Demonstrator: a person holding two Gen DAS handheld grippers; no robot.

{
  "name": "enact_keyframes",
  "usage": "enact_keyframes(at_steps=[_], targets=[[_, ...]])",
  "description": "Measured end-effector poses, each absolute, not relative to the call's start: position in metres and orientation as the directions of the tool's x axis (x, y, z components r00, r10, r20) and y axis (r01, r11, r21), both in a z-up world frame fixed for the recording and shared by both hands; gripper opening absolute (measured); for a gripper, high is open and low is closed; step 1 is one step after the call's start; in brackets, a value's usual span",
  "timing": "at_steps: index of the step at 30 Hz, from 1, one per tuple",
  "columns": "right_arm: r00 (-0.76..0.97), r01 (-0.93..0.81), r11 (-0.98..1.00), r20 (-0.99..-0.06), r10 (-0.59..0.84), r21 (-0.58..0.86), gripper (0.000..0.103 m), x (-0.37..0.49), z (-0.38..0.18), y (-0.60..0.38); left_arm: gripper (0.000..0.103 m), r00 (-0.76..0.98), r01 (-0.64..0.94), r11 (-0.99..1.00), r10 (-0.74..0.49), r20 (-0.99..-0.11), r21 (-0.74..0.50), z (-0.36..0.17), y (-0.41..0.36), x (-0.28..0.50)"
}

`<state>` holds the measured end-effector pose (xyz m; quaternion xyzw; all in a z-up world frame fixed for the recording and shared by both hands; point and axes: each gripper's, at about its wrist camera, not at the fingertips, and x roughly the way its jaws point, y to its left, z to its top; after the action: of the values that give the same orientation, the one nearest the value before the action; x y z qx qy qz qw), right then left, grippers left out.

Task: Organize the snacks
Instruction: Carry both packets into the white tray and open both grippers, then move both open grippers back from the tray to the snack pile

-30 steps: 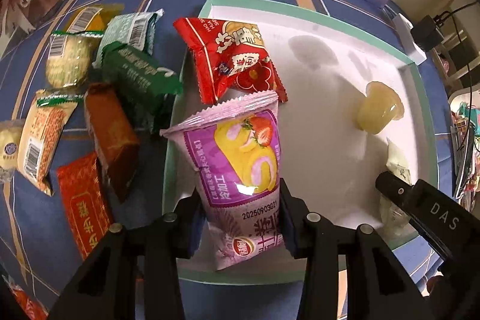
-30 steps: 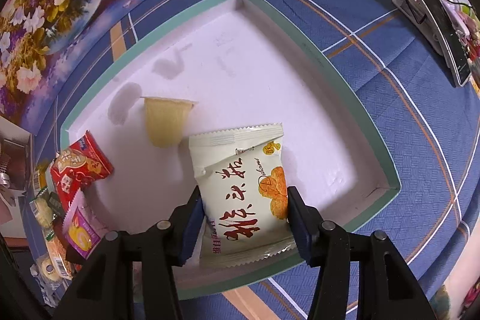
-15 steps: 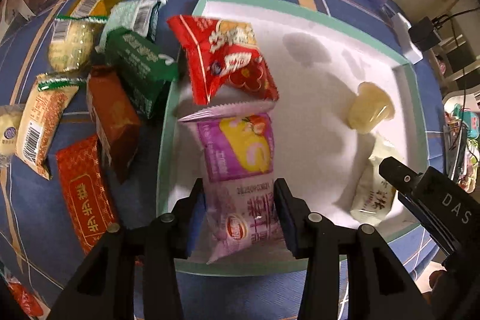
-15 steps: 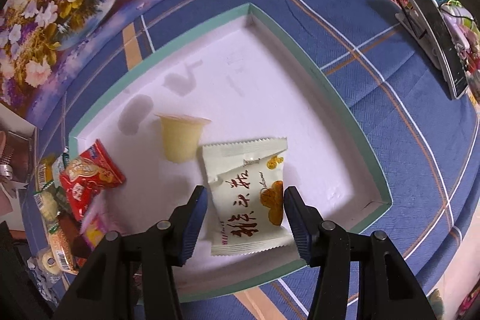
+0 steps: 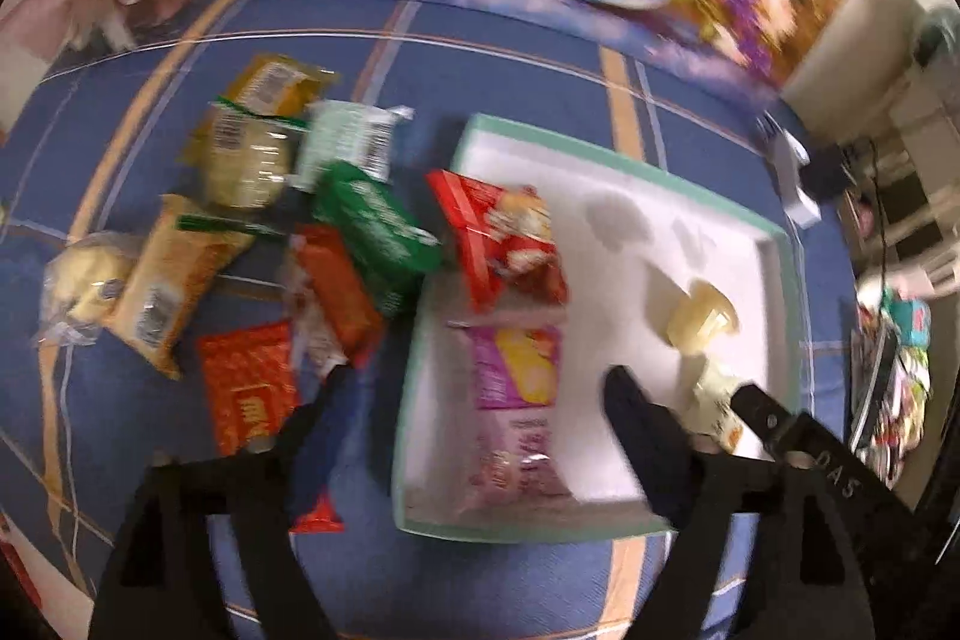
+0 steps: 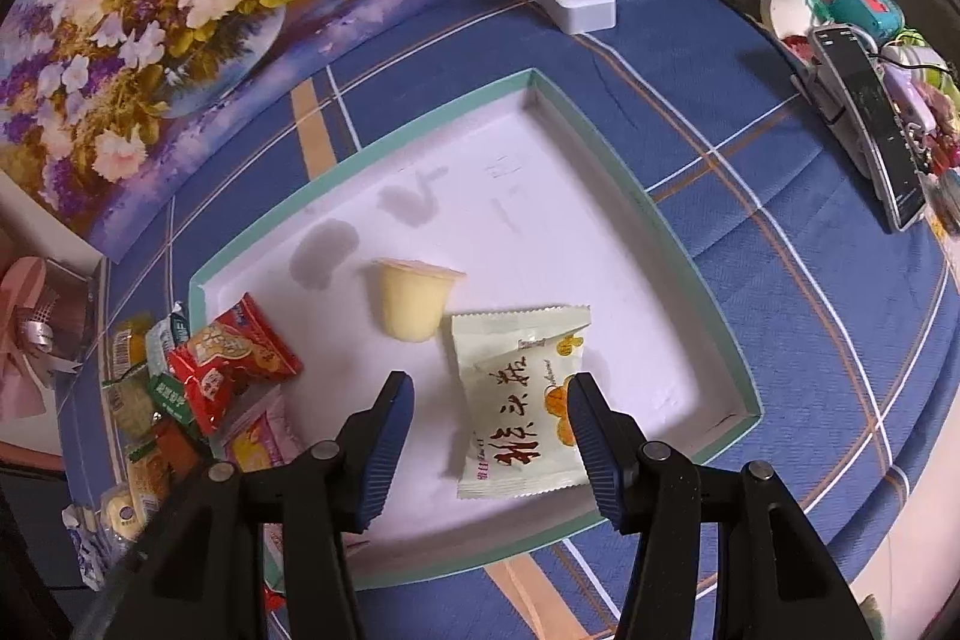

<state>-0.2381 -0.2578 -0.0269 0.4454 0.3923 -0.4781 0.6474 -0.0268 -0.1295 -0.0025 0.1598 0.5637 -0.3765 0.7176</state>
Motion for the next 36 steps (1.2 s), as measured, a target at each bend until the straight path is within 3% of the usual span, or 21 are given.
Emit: enact_keyframes(at_steps=[5,10,12,16,36], targets=[[0.255,0.959,0.185,-0.934,-0.249,0.213,0.074,-0.228,-0.035,-0.255,0.092,0.146,0.671,0.727,-0.317,-0.937,-0.141,-0.013,-0.114,-0.002],[0.268,0.95,0.23,-0.929,-0.256,0.211,0.084,-0.219,-0.036,-0.251,0.101,0.153,0.625,0.769,-0.287,-0.946,-0.132,-0.027,-0.111,0.009],[0.273,0.948,0.238,-0.926,-0.26,0.212,0.096,-0.217,-0.037,-0.251,0.101,0.169,0.617,0.778,-0.278,-0.946,-0.118,-0.029,-0.112,0.011],[0.285,0.942,0.255,-0.92,-0.27,0.217,0.102,-0.215,-0.036,-0.249,0.102,0.183,0.587,0.803,-0.258,-0.949,-0.105,-0.029,-0.104,0.019],[0.351,0.915,0.313,-0.884,-0.308,0.254,0.103,-0.204,-0.014,-0.239,0.102,0.284,0.506,0.857,-0.271,-0.92,-0.096,0.003,-0.064,0.059]])
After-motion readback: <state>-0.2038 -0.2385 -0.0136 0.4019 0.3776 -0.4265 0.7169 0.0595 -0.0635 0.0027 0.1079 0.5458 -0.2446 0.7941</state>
